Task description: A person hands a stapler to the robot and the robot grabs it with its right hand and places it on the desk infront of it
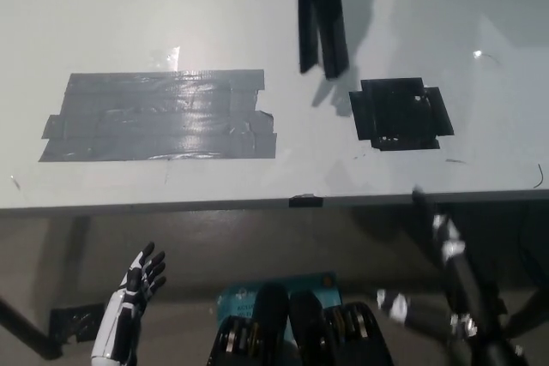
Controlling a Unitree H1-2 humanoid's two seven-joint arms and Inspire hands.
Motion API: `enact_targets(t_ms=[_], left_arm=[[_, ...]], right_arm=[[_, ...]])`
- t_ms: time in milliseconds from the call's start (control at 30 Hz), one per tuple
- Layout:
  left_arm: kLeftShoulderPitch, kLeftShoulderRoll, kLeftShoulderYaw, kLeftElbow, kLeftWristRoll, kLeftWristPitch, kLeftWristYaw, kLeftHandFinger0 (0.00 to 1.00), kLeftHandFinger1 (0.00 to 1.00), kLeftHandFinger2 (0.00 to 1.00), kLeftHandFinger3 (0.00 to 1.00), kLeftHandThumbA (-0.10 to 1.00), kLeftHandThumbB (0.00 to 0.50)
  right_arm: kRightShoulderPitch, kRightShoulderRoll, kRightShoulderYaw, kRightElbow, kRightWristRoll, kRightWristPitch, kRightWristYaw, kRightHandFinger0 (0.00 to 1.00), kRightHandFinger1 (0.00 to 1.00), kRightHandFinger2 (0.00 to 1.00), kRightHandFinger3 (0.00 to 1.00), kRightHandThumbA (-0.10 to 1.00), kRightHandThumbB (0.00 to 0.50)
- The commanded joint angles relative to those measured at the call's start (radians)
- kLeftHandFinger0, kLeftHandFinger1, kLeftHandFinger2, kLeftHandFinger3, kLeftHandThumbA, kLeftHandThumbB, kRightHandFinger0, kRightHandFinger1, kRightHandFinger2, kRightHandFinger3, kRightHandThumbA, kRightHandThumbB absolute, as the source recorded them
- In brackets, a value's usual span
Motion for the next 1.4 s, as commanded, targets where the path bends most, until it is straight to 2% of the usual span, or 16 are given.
enact_targets(t_ms=[0,233,333,467,500,633,700,800,933,1033,1133,1300,1367], left_arm=[[-0.001,0.007,-0.004,-0.003,0.000,-0.045,-0.009,1.00,1.00,1.00,1.00,1.00,0.468],[-0.006,0.008,-0.005,-0.008,0.013,-0.044,-0.004,1.00,1.00,1.00,1.00,1.00,0.466],[-0.007,0.007,-0.003,-0.010,0.001,-0.038,-0.009,1.00,1.00,1.00,1.00,1.00,0.461],[-0.006,0.006,-0.004,-0.009,0.000,-0.044,-0.010,1.00,1.00,1.00,1.00,1.00,0.448],[-0.005,0.006,-0.004,-0.009,0.000,-0.045,-0.010,1.00,1.00,1.00,1.00,1.00,0.459],[-0.004,0.005,-0.004,-0.014,-0.002,-0.041,-0.011,1.00,1.00,1.00,1.00,1.00,0.459],[-0.006,0.003,-0.004,-0.015,-0.001,-0.040,-0.009,1.00,1.00,1.00,1.00,1.00,0.462],[-0.010,0.003,-0.005,-0.018,0.003,-0.038,-0.010,1.00,1.00,0.99,1.00,1.00,0.467],[-0.018,0.002,-0.006,-0.013,0.009,-0.041,-0.007,1.00,1.00,1.00,1.00,1.00,0.460],[-0.019,0.004,-0.009,-0.016,0.016,-0.035,-0.007,1.00,1.00,1.00,1.00,1.00,0.473],[-0.021,0.005,-0.009,-0.017,0.015,-0.034,-0.009,1.00,1.00,1.00,1.00,1.00,0.451],[-0.019,0.007,-0.007,-0.021,0.013,-0.032,-0.008,1.00,1.00,0.99,1.00,1.00,0.443],[-0.016,0.006,-0.011,-0.022,0.021,-0.030,-0.007,1.00,1.00,0.98,1.00,1.00,0.452]], right_arm=[[-0.132,0.018,-0.024,-0.031,-0.018,0.094,-0.008,1.00,1.00,1.00,1.00,1.00,0.292],[-0.351,0.012,-0.061,0.097,-0.011,0.198,-0.012,1.00,1.00,1.00,1.00,1.00,0.267],[-0.437,0.004,-0.078,0.195,0.014,0.190,-0.012,1.00,1.00,1.00,1.00,1.00,0.250],[-0.537,-0.002,-0.095,0.316,0.045,0.190,-0.004,1.00,1.00,1.00,1.00,1.00,0.275],[-0.569,0.000,-0.103,0.351,0.057,0.213,0.000,1.00,1.00,1.00,1.00,1.00,0.310],[-0.665,0.006,-0.123,0.444,0.073,0.267,0.001,1.00,1.00,1.00,1.00,1.00,0.331],[-0.703,0.003,-0.126,0.485,0.072,0.277,0.002,1.00,1.00,1.00,1.00,1.00,0.358],[-0.789,-0.001,-0.138,0.595,0.083,0.252,-0.008,1.00,1.00,1.00,1.00,1.00,0.345],[-0.860,-0.002,-0.145,0.658,0.086,0.283,-0.014,1.00,1.00,1.00,1.00,1.00,0.401],[-0.896,-0.001,-0.141,0.694,0.083,0.286,-0.016,1.00,1.00,1.00,1.00,1.00,0.375],[-0.917,0.003,-0.139,0.719,0.083,0.276,-0.020,1.00,1.00,1.00,1.00,1.00,0.369],[-0.942,0.019,-0.123,0.752,0.068,0.285,-0.026,1.00,1.00,1.00,1.00,1.00,0.383],[-0.943,0.024,-0.116,0.762,0.063,0.294,-0.026,1.00,1.00,1.00,1.00,1.00,0.407]])
